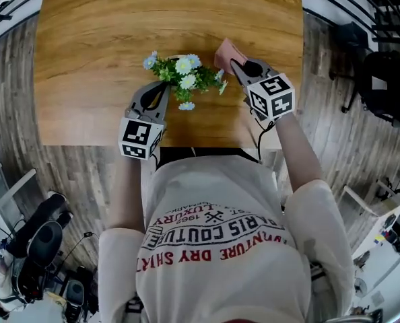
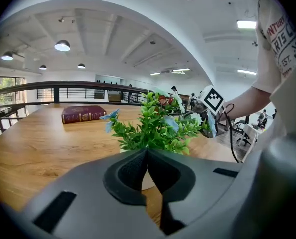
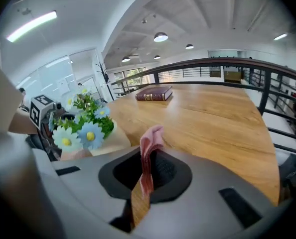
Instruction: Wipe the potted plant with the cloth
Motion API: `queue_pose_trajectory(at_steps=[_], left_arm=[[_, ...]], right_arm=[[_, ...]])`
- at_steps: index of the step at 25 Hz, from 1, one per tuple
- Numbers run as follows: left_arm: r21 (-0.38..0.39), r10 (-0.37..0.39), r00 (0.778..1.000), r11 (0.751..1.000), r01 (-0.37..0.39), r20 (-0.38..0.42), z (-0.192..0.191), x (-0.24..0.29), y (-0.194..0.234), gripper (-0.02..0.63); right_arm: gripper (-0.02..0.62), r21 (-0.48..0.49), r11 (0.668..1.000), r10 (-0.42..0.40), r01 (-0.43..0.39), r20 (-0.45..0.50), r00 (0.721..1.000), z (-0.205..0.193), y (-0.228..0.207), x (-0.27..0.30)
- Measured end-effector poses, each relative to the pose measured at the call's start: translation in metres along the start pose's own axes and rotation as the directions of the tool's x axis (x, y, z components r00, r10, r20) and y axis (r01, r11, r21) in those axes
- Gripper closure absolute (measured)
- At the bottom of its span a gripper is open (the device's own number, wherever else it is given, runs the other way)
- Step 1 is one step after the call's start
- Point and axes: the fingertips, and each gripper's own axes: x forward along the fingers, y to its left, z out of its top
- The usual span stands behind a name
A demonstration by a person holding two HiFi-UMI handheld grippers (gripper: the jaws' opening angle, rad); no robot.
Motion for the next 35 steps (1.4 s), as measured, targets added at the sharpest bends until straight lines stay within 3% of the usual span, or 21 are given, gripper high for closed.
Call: queue_pose_trajectory(at_steps=[5, 13, 18, 28, 35], left_arm=[[-0.035, 0.045, 0.999, 0.998, -0.044, 0.008, 0.001, -0.002, -0.002, 0.591], [-0.078, 0.083, 0.996, 0.994, -0.080, 0.033, 0.006, -0.002, 0.002, 0.591], [-0.072, 0.081, 0.996, 0.994, -0.079, 0.029, 0.006, -0.002, 0.002, 0.591], [-0.075, 0.053, 0.998, 0.996, -0.051, 0.030, 0.002, -0.001, 0.002, 0.591], [-0.061, 0.030, 0.999, 0.998, -0.028, 0.019, 0.004, -0.001, 0.000, 0.591]], right_arm=[[0.558, 0.011, 0.967, 0.255, -0.255, -0.073, 0.964, 0.024, 0.021, 0.030], [0.558, -0.027, 0.893, 0.438, -0.450, -0.179, 0.881, 0.038, 0.053, 0.061], [0.558, -0.061, 0.864, 0.475, -0.500, -0.233, 0.849, 0.043, 0.065, 0.067], [0.559, -0.072, 0.856, 0.463, -0.513, -0.338, 0.820, 0.056, 0.079, 0.083], [0.560, -0.046, 0.844, 0.446, -0.535, -0.494, 0.746, 0.064, 0.098, 0.096]])
